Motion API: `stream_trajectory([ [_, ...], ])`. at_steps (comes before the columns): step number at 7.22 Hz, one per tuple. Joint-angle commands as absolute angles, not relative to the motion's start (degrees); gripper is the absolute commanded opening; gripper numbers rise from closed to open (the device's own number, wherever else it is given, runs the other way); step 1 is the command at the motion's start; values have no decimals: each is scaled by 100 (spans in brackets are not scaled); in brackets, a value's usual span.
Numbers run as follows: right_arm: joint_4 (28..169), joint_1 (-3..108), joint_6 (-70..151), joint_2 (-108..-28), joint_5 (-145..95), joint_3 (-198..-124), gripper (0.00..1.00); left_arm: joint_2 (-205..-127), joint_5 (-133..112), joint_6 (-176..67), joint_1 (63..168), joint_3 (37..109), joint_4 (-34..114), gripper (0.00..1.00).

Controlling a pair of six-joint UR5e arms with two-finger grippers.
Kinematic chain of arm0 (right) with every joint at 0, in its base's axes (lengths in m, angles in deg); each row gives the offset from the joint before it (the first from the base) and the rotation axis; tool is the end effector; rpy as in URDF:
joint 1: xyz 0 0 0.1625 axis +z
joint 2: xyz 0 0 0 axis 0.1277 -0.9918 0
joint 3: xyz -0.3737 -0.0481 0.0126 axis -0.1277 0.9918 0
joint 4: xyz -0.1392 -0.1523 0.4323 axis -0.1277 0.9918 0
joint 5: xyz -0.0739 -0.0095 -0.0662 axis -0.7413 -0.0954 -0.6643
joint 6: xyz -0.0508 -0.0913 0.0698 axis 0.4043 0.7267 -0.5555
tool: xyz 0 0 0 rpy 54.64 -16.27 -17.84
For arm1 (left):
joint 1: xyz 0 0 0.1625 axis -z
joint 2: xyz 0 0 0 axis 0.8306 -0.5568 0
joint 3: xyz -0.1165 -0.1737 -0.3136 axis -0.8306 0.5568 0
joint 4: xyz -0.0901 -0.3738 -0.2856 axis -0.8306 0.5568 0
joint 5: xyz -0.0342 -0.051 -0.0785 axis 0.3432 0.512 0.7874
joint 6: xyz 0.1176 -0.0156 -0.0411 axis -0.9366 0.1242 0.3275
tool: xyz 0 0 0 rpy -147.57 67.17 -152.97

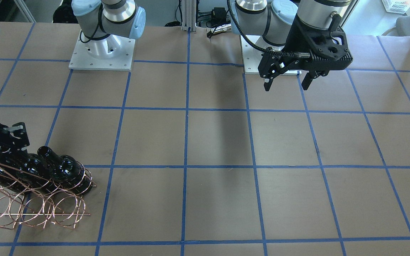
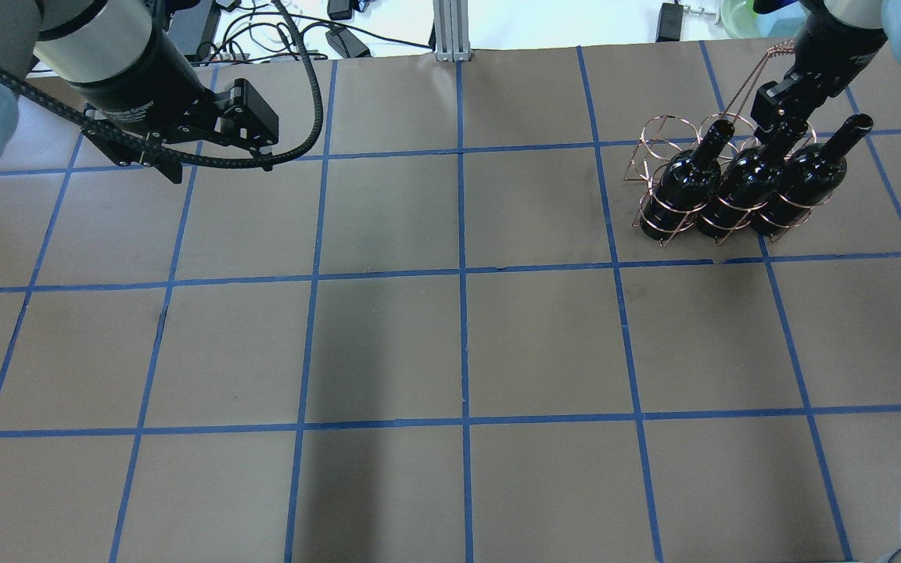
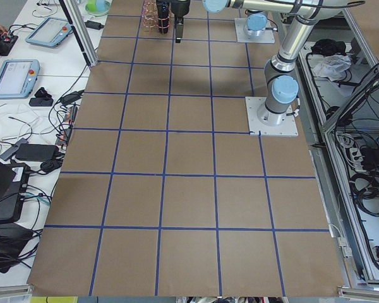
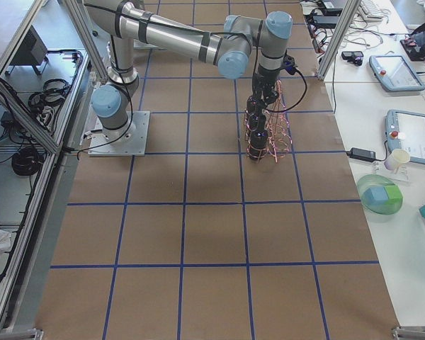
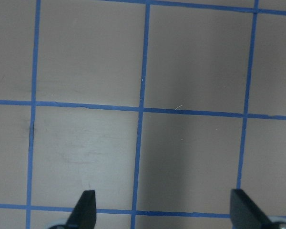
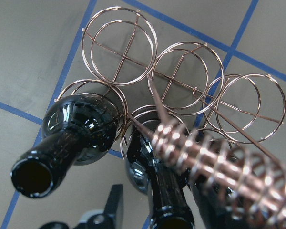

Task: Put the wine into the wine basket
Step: 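Open the right gripper and release the bottle in the rack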

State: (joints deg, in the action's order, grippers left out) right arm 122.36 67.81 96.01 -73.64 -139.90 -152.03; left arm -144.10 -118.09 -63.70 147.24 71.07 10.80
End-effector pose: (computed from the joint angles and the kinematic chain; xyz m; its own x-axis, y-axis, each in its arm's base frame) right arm -0.0428 -0.6651 0.3389 -0.9092 -0.4131 0.0515 -0.4141 0.9102 -0.0106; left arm -0.1524 -0.5542 0.4507 -0.9945 -0.0689 0.0790 -0.0765 0.9923 -0.0970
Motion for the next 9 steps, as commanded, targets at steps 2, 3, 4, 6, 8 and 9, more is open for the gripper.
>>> stream_trajectory([
  [2, 11533, 6790, 8782, -8304, -14090, -15199, 99, -14428, -12269, -6399, 14739, 7181, 1128, 100],
  [3, 11269, 6816, 8212, -8568, -14021, -15199, 100, -14455, -12202, -6399, 14739, 7173, 1015, 100],
  [4, 10823, 6834, 7276, -8901, -14020, -15199, 100, -14455, -12218, -6416, 14731, 7181, 866, 100],
  [6, 10363, 6860, 6503, -9281, -13811, -15217, 100, -14516, -12000, -6416, 14766, 7181, 855, 100],
  [8, 10344, 7070, 5986, -9379, -13669, -15217, 100, -14516, -11937, -6425, 14775, 7181, 873, 100],
  [9, 10353, 7271, 5687, -9362, -13677, -15226, 100, -14490, -11981, -6425, 14775, 7181, 882, 100],
])
